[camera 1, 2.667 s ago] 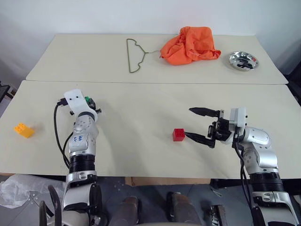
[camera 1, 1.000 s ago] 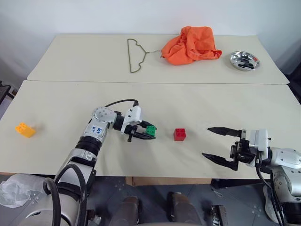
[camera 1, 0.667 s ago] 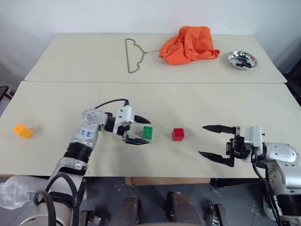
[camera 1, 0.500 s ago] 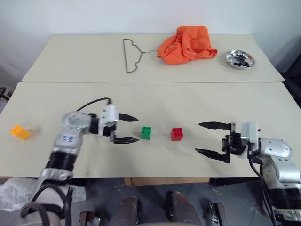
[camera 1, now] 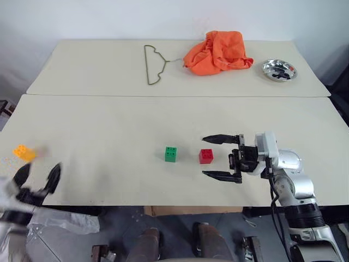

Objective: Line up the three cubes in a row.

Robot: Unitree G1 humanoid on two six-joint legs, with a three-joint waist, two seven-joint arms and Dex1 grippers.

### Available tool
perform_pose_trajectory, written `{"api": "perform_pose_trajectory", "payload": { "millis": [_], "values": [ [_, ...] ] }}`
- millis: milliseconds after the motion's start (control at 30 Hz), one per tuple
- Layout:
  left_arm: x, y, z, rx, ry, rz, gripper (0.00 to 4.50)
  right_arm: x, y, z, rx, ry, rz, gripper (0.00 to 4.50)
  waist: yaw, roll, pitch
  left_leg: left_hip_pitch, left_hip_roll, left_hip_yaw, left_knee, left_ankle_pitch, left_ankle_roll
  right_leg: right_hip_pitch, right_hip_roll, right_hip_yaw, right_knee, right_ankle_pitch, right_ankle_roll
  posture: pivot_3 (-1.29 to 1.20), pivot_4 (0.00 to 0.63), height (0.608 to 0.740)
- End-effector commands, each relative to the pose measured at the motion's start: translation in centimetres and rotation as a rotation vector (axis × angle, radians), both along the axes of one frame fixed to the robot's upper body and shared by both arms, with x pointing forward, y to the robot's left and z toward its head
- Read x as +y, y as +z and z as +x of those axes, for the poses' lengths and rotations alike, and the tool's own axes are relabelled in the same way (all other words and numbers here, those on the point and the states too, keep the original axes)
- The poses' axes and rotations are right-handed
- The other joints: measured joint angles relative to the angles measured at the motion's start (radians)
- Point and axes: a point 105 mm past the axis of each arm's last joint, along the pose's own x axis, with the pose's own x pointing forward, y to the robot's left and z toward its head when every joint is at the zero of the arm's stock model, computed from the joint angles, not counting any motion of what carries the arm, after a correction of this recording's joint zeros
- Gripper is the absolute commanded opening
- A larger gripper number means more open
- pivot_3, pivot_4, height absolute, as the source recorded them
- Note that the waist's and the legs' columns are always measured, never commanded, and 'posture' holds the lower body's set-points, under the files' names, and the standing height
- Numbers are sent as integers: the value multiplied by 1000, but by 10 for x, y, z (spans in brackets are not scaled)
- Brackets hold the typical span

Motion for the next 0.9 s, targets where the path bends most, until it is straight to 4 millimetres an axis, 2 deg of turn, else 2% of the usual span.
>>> {"api": "perform_pose_trajectory", "payload": {
  "millis": [33, 133, 200, 300, 467, 533, 667, 767, 900],
  "values": [
    [13, 7, -37, -63, 224, 16, 4492, 8, 15, -6, -44, 63, 27, 4500, 4, 0, 0, 1, 0, 0, 0, -1, 0, 2, 0, 1, -1, 0, 0, 0, 150, 740],
    [16, -3, -50, -69, 322, -5, 4492, 10, 17, -3, -41, 67, 27, 4500, 9, -1, -1, 2, 0, -3, 0, -1, 0, 4, 0, -1, -3, 0, 0, 0, 150, 740],
    [12, -3, -46, -72, 341, 1, 4492, 11, 16, -1, -39, 66, 23, 4500, 7, -1, -1, 1, 0, -4, 0, -1, 0, 4, 0, -1, -3, 0, 0, 0, 150, 740],
    [2, 3, -27, -92, 304, -3, 4492, 11, 15, 1, -38, 65, 19, 4500, 6, -1, -1, 1, 0, -4, 0, -1, 0, 4, 0, -1, -3, 0, 0, 0, 150, 740],
    [-3, 23, 25, -122, 375, -123, 4492, 11, 12, 5, -36, 57, 5, 4500, 7, -1, -1, 1, 0, -5, 0, -1, -1, 4, 0, -2, -2, 0, 0, 0, 150, 740],
    [-2, 27, 37, -96, 418, -146, 4492, 11, 10, 6, -34, 53, -2, 4500, 4, -1, -1, 1, 0, -5, 0, -1, -1, 3, 1, -2, -1, 0, 0, 0, 150, 740],
    [16, 34, 58, -102, 610, -223, 4492, 10, 9, 7, -33, 47, -1, 4500, -6, -1, -1, 1, 0, -4, 0, -1, -1, 2, 3, -3, 2, 0, 0, 0, 150, 740],
    [21, 29, 77, -78, 693, -317, 4492, 11, 6, 5, -32, 43, 2, 4500, -5, -1, -1, 0, 0, -4, 0, -1, -2, 1, 3, -6, 3, 0, 0, 0, 150, 740],
    [21, 32, 113, -39, 645, -328, 4492, 9, 6, 5, -41, 18, 6, 4500, 3, -2, -1, 0, -1, -4, 1, 0, -2, 0, 3, -8, 3, 0, 0, 0, 150, 740]
  ]
}}
